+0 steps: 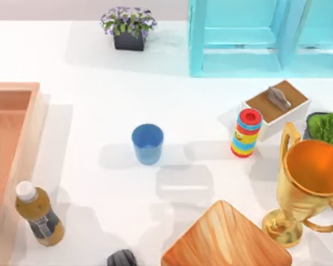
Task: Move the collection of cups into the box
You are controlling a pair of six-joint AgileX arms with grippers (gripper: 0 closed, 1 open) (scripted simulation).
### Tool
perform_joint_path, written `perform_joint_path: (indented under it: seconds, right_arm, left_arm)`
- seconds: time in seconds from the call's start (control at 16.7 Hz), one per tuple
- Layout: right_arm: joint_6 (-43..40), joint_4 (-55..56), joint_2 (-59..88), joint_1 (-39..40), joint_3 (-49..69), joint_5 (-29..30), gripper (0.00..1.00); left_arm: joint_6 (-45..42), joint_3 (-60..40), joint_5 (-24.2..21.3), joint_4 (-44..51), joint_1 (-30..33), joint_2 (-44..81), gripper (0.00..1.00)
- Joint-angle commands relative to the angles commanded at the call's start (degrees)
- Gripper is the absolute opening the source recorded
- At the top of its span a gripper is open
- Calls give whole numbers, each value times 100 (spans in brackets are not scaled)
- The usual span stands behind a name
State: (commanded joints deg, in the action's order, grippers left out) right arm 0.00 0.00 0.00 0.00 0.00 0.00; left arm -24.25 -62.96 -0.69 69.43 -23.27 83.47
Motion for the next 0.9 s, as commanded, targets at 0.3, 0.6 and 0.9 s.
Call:
perform_joint_path:
  seconds: [0.3, 0.6, 0.9]
  right_arm:
    - [0, 0, 0, 0, 0, 0, 100]
    - [0, 0, 0, 0, 0, 0, 100]
    - [0, 0, 0, 0, 0, 0, 100]
  left_arm:
    - [-23, 322, 7, -318, -17, 27, 0]
    - [-23, 322, 7, -318, -17, 27, 30]
    - [-23, 322, 7, -318, -17, 27, 68]
